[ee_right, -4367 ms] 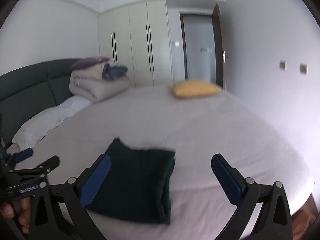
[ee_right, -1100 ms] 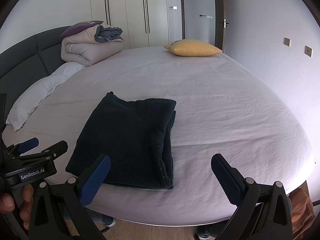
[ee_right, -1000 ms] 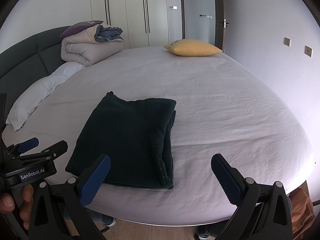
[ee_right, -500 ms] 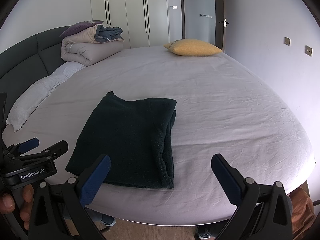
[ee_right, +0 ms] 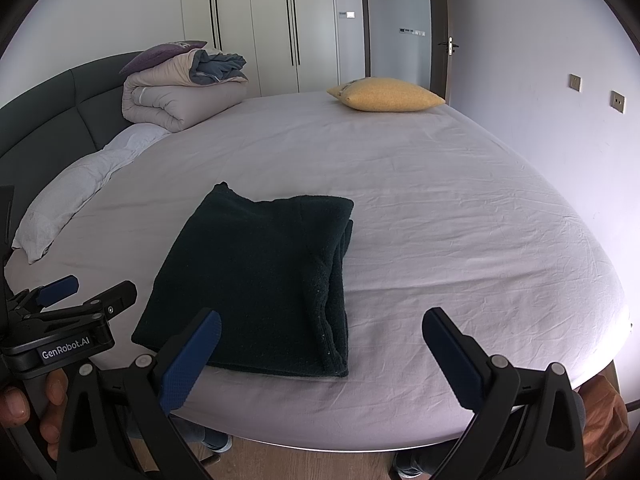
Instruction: Fold small clothes
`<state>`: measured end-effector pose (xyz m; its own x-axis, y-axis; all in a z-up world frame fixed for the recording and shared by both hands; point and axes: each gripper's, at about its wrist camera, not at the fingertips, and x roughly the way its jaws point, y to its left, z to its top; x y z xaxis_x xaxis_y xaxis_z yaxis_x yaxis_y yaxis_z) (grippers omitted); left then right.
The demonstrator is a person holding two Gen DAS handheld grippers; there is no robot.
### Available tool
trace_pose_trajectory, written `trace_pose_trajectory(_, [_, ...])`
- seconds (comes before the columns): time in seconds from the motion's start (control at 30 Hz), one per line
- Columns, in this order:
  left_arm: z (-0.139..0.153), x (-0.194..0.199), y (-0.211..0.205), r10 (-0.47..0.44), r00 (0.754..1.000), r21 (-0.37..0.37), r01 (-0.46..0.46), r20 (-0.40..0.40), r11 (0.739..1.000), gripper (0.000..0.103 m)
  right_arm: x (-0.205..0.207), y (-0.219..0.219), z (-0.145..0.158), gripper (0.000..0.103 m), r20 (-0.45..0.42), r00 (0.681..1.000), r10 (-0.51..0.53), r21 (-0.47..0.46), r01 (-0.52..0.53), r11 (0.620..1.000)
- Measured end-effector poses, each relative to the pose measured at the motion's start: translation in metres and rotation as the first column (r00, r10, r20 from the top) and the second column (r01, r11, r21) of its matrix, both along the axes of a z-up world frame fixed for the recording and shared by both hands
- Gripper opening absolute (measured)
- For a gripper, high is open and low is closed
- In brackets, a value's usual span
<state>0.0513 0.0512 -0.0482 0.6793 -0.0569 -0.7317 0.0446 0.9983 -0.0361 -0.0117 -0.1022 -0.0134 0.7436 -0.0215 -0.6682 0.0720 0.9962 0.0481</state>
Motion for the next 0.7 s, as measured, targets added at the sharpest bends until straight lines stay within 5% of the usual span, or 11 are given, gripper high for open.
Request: trace_pose_trajectory(0.7, [-0.0024, -0.0009, 0.0061, 0.002, 1.0, -0.011, -0.002, -0.012, 1.0, 0.103, -0.0026, 0.0022, -0.0047, 0.103, -0.007, 1.0, 0.003, 0.002, -0.003, 1.0])
